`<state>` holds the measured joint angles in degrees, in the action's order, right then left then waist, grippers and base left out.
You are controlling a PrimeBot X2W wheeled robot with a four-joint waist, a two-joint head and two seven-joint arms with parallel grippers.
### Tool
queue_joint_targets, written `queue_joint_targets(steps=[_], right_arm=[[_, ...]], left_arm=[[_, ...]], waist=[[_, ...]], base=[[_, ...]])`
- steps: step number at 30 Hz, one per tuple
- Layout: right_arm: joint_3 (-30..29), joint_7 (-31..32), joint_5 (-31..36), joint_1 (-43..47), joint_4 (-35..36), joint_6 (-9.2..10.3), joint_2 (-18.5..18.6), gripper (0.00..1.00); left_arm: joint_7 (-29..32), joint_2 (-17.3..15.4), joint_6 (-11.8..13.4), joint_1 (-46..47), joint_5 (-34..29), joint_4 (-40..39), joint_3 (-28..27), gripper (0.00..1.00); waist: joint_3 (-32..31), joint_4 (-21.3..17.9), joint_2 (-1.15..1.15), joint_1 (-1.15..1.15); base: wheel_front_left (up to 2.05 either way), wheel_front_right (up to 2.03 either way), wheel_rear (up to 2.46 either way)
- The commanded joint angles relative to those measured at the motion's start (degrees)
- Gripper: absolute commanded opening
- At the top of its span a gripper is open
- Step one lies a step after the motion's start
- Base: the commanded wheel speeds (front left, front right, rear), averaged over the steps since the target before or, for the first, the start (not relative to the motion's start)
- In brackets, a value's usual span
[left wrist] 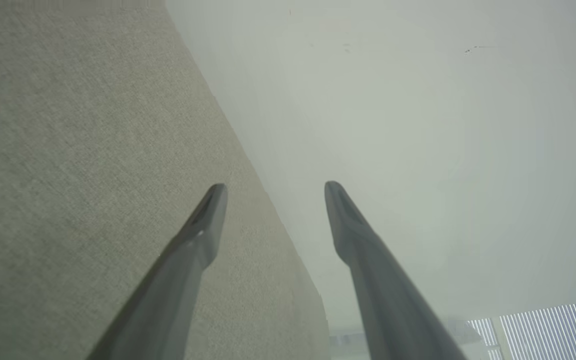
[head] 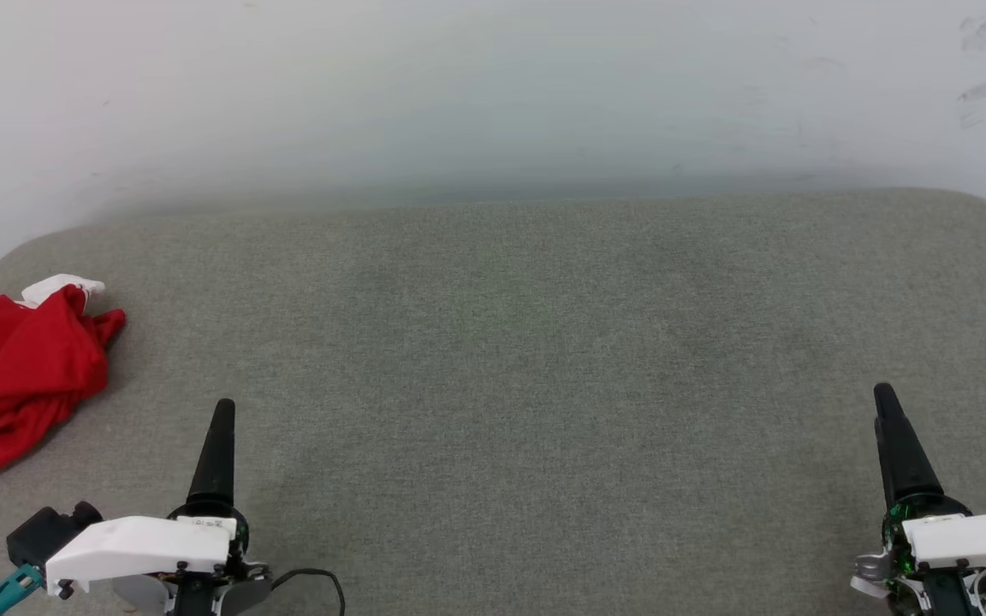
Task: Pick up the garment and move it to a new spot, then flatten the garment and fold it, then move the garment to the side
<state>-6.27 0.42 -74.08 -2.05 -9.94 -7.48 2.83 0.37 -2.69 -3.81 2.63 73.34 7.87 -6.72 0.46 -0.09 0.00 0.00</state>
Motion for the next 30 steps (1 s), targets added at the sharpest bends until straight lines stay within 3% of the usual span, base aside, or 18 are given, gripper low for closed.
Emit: queue_joint_targets(steps=[1,12,30], right_arm=[[0.17,-0.75,3.41,-0.35,2.25,-0.01,0.1,1.0],[2.11,-3.18,19.9,1.18,6.15,-0.01,0.1,1.0],[3.84,-6.42,36.04,3.64,7.12,-0.01,0.09,1.0]], left_arm=[[-0.79,-0.12,0.98,0.06,-4.66,-2.27,0.71,1.0],[-3.2,-0.15,5.49,-1.65,-20.94,-4.78,4.19,1.0],[-6.42,-3.08,10.32,-3.32,-36.07,-6.08,10.04,1.0]], waist=[[0.03,-0.01,0.0,0.0],[0.12,-0.02,0.0,0.0],[0.07,-0.2,0.0,0.0]], base=[[0.0,0.0,0.0],[0.0,0.0,0.0],[0.0,0.0,0.0]])
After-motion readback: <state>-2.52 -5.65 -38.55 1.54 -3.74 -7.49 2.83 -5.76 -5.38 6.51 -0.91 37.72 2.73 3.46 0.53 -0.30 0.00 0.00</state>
